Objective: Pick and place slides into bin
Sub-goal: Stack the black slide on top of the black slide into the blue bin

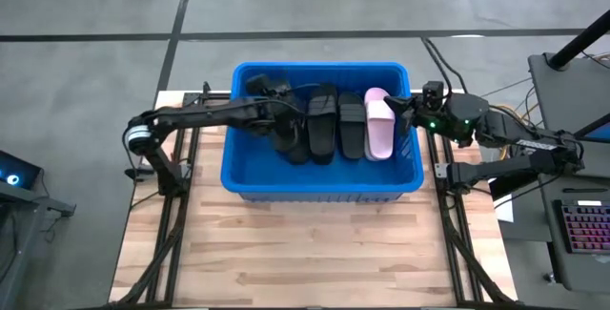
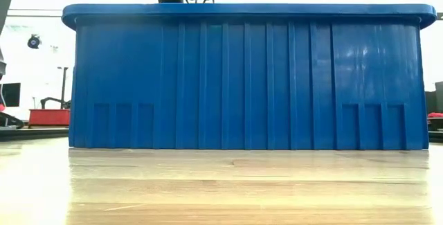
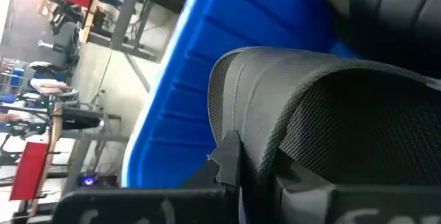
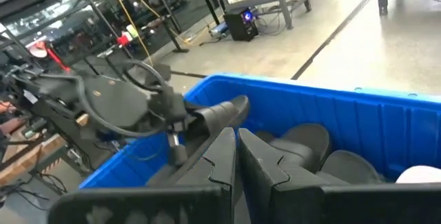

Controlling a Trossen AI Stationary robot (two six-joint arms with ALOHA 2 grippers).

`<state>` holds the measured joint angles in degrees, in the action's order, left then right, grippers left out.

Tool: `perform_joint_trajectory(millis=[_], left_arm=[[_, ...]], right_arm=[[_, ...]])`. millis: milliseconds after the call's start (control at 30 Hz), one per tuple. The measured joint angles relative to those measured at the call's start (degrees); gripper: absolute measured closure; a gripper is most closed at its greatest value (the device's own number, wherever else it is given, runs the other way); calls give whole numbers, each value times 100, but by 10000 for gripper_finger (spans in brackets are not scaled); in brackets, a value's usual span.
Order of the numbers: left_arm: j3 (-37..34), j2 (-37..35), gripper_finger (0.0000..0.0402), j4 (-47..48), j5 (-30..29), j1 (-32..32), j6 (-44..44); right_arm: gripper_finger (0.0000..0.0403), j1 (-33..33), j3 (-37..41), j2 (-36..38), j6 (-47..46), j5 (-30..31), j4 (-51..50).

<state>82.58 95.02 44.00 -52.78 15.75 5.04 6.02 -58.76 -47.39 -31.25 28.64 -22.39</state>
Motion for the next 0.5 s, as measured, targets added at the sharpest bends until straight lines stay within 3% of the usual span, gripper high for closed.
perform_joint_trajectory(millis=[300, 500], left_arm=[[-555, 468, 401, -1301, 32, 87, 827], [-579, 847, 401, -1643, 3, 108, 1080]], right_arm=[[394, 0, 0, -46, 23, -2, -5], [394, -7, 0, -35, 20, -4, 19]])
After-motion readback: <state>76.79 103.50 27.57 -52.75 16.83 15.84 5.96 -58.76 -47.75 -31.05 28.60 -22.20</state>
